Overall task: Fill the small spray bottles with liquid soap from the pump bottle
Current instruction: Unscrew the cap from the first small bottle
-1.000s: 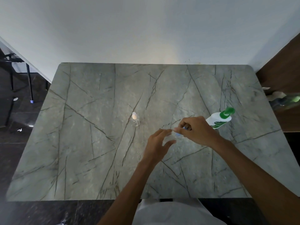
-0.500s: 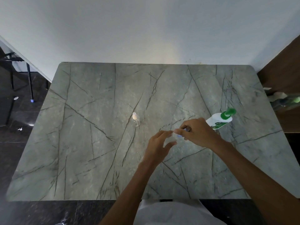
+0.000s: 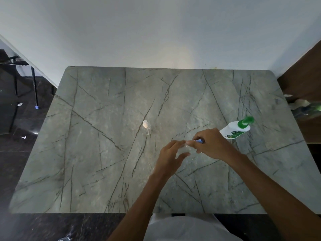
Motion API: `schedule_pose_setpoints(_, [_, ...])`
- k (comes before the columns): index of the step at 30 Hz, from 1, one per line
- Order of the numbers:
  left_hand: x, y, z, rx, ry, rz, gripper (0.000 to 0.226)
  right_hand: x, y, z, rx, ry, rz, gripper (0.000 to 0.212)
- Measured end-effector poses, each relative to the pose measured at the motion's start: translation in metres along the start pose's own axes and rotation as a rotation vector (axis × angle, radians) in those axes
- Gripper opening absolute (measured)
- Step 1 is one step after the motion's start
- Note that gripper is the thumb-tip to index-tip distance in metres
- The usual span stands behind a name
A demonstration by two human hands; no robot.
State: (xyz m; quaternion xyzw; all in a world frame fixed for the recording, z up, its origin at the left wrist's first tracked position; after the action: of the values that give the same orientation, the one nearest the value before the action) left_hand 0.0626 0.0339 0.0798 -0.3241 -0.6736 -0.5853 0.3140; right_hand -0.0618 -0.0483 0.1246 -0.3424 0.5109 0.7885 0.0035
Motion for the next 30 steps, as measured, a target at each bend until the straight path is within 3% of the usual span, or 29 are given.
schedule_pose_setpoints(3, [0.000,-0.001,0.001,-0.006,-0.010,0.002,0.038,-0.003,0.001,0.001,0.032,0.042,-0.036,0.026])
schedule_pose_setpoints(6, [-0.002,0.000,0.003,0.010,0.002,0.008,0.040,-0.006,0.002,0.001,0.018,0.088,-0.050,0.016])
schedule_pose_setpoints(18, [-0.046,0.034,0.032,0.210,0.289,0.073,0.039,0.016,0.043,-0.010,0.187,-0.004,-0.122,0.016])
schedule_pose_setpoints(30, [-0.064,0.050,0.045,0.217,0.346,0.078,0.038,0.025,-0.059,-0.093,0.251,-0.192,-0.281,0.018])
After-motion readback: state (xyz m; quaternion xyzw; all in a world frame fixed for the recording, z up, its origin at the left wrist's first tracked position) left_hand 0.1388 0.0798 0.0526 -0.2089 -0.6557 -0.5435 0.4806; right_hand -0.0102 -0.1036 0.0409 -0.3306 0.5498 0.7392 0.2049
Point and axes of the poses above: each hand's wrist, its own z-axis away from the middle knuckle, its own y-axis out of the back of the hand, x = y × z, the point moved 7 cm from there along -z, towards the middle knuckle, and after that the axes turned 3 degrees about z, right-handed, at the moved point
